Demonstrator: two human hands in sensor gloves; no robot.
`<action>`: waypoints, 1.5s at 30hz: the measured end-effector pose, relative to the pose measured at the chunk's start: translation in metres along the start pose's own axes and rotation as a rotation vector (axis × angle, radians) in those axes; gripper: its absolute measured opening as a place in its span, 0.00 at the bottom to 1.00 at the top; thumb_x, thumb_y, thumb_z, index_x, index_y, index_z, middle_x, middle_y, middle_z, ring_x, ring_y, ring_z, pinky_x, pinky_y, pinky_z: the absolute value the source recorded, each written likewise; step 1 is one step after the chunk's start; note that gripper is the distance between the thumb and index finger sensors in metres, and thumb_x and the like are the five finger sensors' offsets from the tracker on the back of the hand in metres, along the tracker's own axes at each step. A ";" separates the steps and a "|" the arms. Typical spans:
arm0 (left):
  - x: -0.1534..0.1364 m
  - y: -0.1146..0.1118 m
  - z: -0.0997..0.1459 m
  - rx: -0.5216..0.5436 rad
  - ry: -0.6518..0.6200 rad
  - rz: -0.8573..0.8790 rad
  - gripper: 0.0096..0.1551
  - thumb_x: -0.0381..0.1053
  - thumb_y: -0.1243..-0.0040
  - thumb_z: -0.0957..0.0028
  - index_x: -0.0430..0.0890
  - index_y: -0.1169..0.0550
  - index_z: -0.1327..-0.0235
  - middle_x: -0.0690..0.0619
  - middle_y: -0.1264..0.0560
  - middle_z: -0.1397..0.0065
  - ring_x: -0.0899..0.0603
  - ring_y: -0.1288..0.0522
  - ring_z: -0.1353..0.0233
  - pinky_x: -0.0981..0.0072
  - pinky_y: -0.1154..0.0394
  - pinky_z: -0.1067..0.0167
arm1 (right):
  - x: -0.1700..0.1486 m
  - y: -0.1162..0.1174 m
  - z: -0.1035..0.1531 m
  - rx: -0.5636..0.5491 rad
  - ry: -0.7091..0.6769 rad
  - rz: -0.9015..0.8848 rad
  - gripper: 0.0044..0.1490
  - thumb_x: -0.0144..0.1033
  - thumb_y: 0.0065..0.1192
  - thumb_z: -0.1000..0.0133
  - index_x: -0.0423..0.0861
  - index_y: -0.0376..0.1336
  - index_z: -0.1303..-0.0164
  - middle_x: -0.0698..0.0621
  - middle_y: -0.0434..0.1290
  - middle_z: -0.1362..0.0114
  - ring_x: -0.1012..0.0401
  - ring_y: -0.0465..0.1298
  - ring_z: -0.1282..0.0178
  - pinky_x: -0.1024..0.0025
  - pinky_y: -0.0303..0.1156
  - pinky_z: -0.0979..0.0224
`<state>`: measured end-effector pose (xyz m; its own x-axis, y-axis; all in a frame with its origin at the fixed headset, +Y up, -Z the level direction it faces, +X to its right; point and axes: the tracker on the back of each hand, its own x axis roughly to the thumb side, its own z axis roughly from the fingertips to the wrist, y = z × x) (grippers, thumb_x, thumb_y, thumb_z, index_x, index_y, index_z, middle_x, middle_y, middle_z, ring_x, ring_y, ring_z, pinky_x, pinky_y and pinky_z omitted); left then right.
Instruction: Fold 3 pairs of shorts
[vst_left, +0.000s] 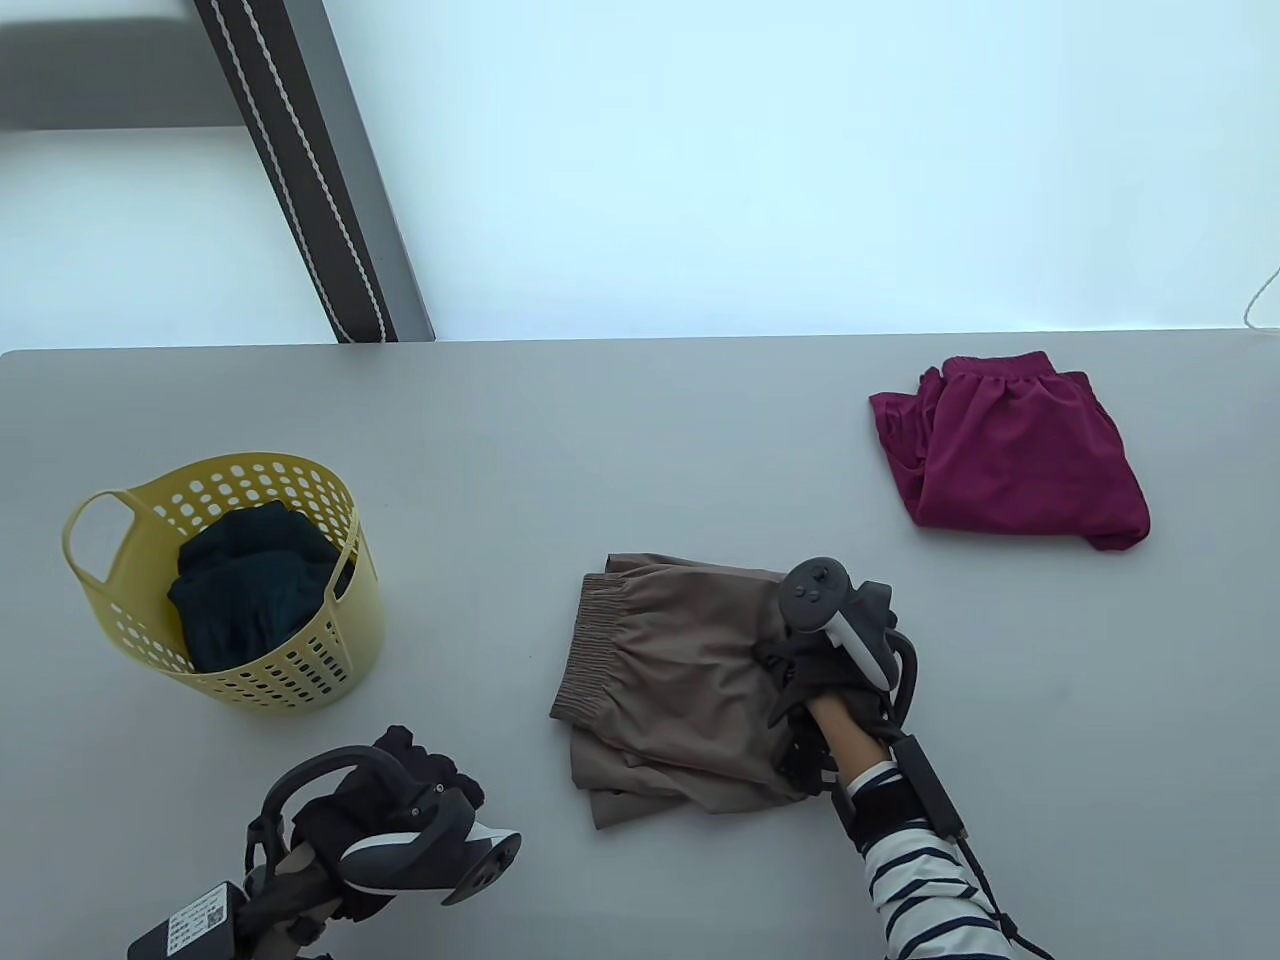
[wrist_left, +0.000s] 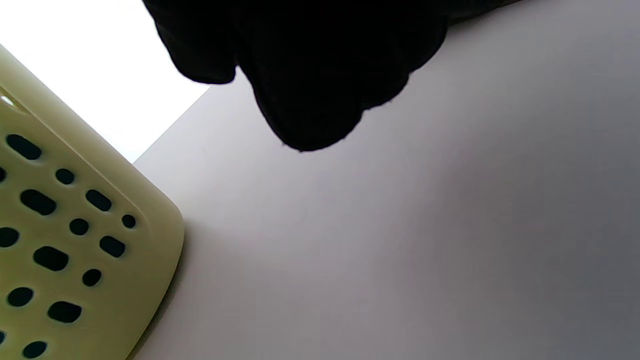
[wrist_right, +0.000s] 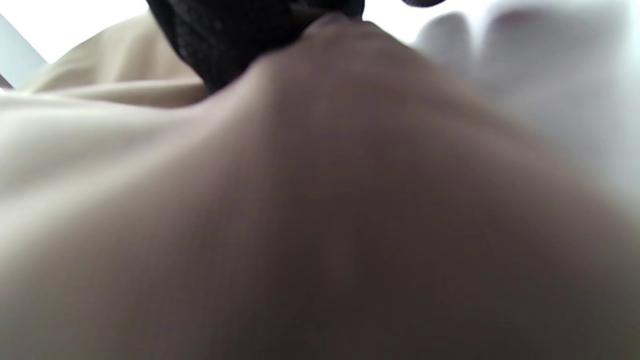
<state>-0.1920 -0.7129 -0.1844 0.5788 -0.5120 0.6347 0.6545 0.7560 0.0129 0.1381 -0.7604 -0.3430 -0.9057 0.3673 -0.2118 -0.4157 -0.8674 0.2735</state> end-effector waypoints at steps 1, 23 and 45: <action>0.000 0.000 0.000 -0.006 -0.003 0.002 0.22 0.60 0.56 0.49 0.61 0.29 0.42 0.64 0.19 0.43 0.57 0.14 0.48 0.52 0.24 0.30 | 0.000 0.000 0.000 0.007 -0.007 -0.020 0.23 0.37 0.64 0.50 0.39 0.64 0.49 0.18 0.41 0.28 0.18 0.40 0.37 0.27 0.45 0.39; -0.001 -0.001 -0.001 -0.048 -0.051 0.054 0.23 0.60 0.57 0.48 0.60 0.29 0.42 0.63 0.19 0.43 0.56 0.14 0.48 0.51 0.25 0.30 | -0.013 -0.165 -0.002 -0.024 -0.405 -1.309 0.26 0.35 0.51 0.39 0.42 0.47 0.37 0.35 0.65 0.32 0.47 0.79 0.35 0.59 0.79 0.37; -0.001 -0.001 -0.003 -0.064 -0.050 0.054 0.23 0.60 0.57 0.48 0.60 0.29 0.42 0.63 0.19 0.43 0.56 0.14 0.47 0.50 0.25 0.30 | -0.157 -0.166 0.006 -0.273 0.043 -1.002 0.64 0.65 0.29 0.38 0.34 0.04 0.41 0.18 0.13 0.38 0.21 0.23 0.40 0.29 0.33 0.40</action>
<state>-0.1919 -0.7148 -0.1877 0.5904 -0.4492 0.6706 0.6535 0.7537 -0.0704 0.3485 -0.6719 -0.3493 -0.1497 0.9541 -0.2595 -0.9383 -0.2199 -0.2670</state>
